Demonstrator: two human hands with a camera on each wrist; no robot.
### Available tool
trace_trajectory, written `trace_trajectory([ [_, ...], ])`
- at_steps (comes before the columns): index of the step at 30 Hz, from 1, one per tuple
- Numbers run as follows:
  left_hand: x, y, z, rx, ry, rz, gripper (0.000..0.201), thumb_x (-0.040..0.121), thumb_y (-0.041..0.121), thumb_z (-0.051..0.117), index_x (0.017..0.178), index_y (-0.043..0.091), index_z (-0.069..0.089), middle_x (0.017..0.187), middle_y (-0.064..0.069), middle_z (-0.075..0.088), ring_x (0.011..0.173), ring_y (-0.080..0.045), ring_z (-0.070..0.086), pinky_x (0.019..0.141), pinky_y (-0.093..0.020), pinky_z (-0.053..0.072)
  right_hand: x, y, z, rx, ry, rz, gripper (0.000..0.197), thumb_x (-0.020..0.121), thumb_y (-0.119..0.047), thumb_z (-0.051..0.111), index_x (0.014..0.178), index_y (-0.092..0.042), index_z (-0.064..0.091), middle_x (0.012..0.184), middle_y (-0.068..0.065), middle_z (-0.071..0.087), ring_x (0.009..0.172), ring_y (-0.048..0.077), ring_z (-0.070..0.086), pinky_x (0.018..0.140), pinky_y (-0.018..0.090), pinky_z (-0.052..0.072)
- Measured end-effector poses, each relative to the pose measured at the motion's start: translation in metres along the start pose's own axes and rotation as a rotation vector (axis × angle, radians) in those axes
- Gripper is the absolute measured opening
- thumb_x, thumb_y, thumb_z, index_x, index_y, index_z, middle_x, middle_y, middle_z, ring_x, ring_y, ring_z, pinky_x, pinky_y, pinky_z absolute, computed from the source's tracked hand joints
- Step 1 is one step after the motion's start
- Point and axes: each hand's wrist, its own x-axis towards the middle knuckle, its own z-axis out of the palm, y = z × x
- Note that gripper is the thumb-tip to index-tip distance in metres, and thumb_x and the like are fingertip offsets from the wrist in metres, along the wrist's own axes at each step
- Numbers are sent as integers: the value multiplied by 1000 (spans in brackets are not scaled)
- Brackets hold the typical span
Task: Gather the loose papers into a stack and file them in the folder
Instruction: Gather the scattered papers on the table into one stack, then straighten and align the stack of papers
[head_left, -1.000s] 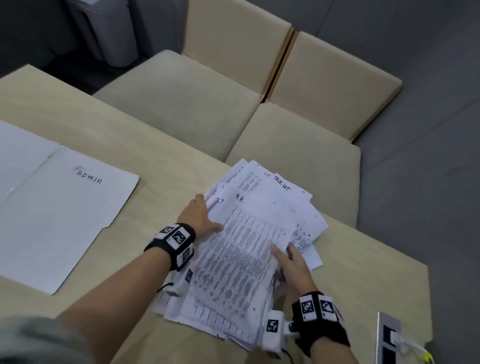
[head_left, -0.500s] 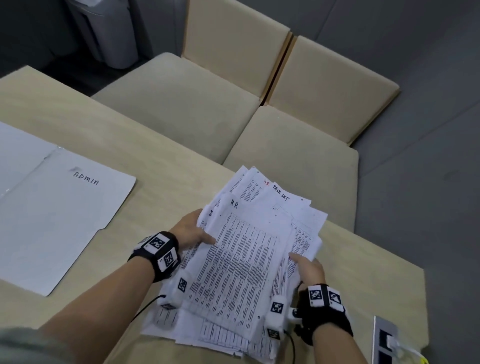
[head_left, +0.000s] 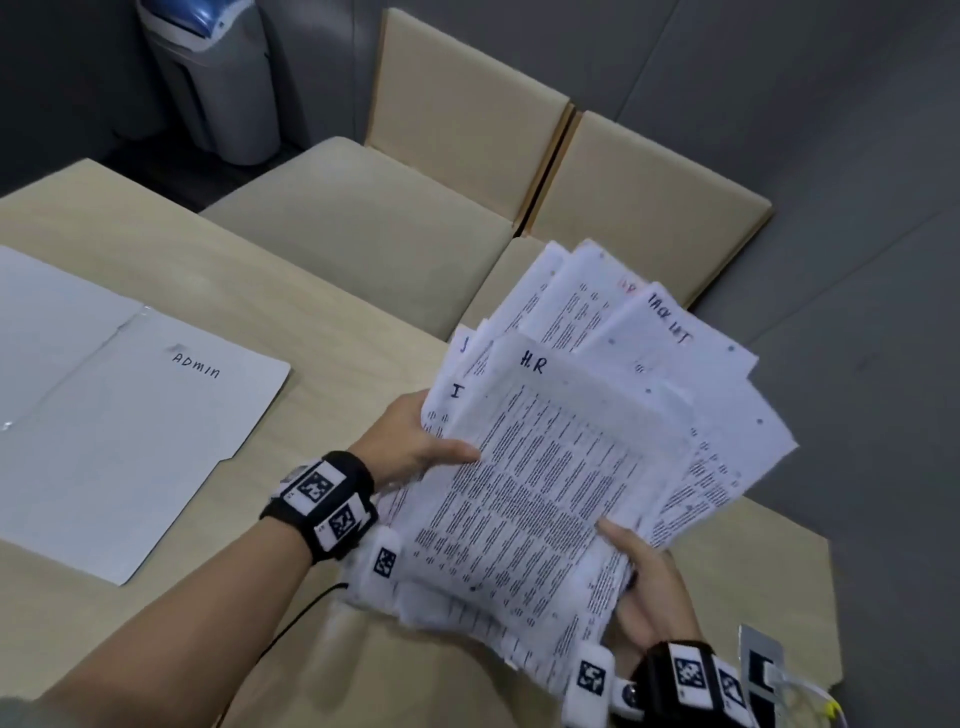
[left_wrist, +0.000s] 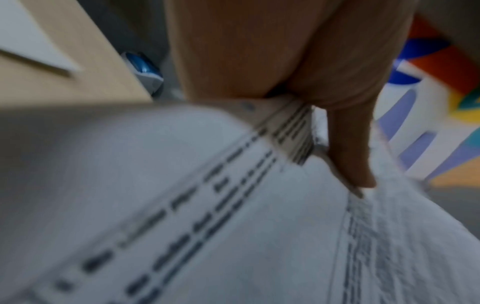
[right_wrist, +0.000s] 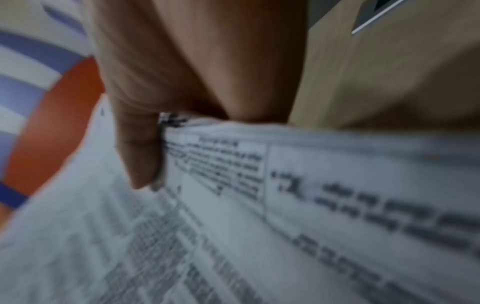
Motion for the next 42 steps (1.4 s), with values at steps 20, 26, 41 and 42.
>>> trace_trajectory([
  [20, -45, 12, -8, -47, 202, 323, 83, 57, -1, 95, 124, 9, 48, 112, -6, 72, 99, -15, 74, 81, -32, 62, -61, -5, 30, -394, -191, -464, 58, 65, 0, 83, 116, -20, 66, 99, -2, 82, 92, 12, 77, 75, 22, 61],
  [26, -33, -5, -4, -54, 225, 265, 76, 58, 11, 96, 120, 12, 53, 114, -8, 73, 101, -18, 75, 85, -36, 62, -48, 6, 33, -208, -132, -447, 54, 67, 7, 77, 115, -18, 68, 103, 9, 80, 92, 24, 77, 87, 48, 59],
  [41, -32, 2, 21, -52, 252, 386, 90, 49, 17, 98, 123, 17, 47, 122, -3, 62, 107, 6, 61, 88, -11, 50, -47, -9, 26, -287, -113, -578, 53, 75, 17, 75, 122, -2, 60, 97, -24, 78, 92, -8, 71, 79, 13, 57],
  [42, -31, 6, 22, -36, 227, 397, 89, 54, 8, 97, 126, 13, 46, 123, -4, 61, 106, 8, 61, 88, -11, 51, -48, -11, 27, -309, -128, -594, 54, 75, 19, 73, 122, -4, 59, 97, -23, 78, 89, -9, 71, 74, 11, 56],
])
